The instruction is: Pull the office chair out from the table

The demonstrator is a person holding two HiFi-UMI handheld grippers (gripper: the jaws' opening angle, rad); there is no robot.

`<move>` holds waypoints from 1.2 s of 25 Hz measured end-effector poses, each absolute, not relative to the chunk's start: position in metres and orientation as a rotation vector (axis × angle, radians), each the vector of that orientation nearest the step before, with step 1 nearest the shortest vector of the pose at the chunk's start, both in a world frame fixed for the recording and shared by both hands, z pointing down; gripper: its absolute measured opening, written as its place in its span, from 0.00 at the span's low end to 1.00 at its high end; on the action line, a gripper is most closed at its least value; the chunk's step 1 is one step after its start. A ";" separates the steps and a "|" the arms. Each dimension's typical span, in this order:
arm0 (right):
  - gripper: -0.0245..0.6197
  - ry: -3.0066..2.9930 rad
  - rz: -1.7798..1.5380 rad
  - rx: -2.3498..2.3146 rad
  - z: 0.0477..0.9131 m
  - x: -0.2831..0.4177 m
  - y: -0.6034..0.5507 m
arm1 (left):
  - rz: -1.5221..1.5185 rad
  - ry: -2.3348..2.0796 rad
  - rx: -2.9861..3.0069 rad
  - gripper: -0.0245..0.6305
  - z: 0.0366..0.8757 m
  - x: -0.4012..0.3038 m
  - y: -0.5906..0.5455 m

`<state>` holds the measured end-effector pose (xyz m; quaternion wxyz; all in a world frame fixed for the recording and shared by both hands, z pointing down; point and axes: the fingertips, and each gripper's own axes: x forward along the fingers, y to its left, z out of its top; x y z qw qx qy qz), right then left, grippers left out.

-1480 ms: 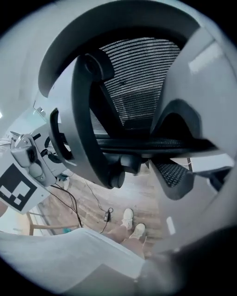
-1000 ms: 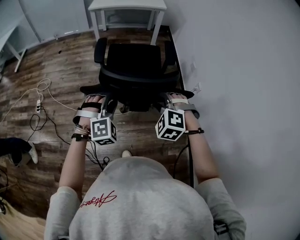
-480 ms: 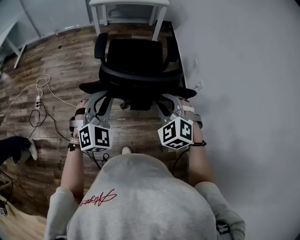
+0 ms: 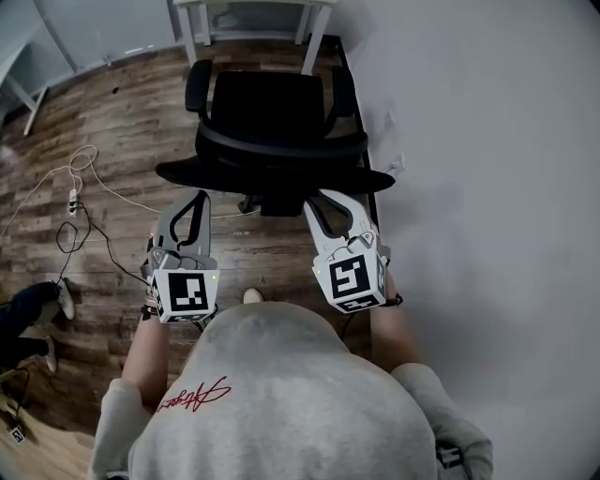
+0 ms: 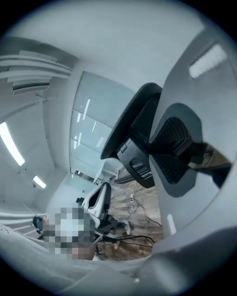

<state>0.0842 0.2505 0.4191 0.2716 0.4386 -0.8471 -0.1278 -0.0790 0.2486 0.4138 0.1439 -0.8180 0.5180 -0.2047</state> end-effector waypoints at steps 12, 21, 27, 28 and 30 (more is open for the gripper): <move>0.09 -2.515 -0.142 1.324 0.399 0.067 0.267 | -0.436 1.452 -2.412 0.03 0.387 -0.075 0.264; 0.04 -2.583 -0.099 1.362 0.390 0.072 0.276 | -0.371 1.422 -2.435 0.03 0.370 -0.071 0.273; 0.04 -2.619 -0.013 1.377 0.388 0.079 0.285 | -0.399 1.388 -2.432 0.03 0.373 -0.072 0.276; 0.04 -2.627 -0.003 1.391 0.386 0.081 0.284 | -0.409 1.391 -2.429 0.03 0.375 -0.073 0.276; 0.04 -2.627 -0.003 1.421 0.382 0.083 0.283 | -0.451 1.392 -2.411 0.03 0.379 -0.073 0.277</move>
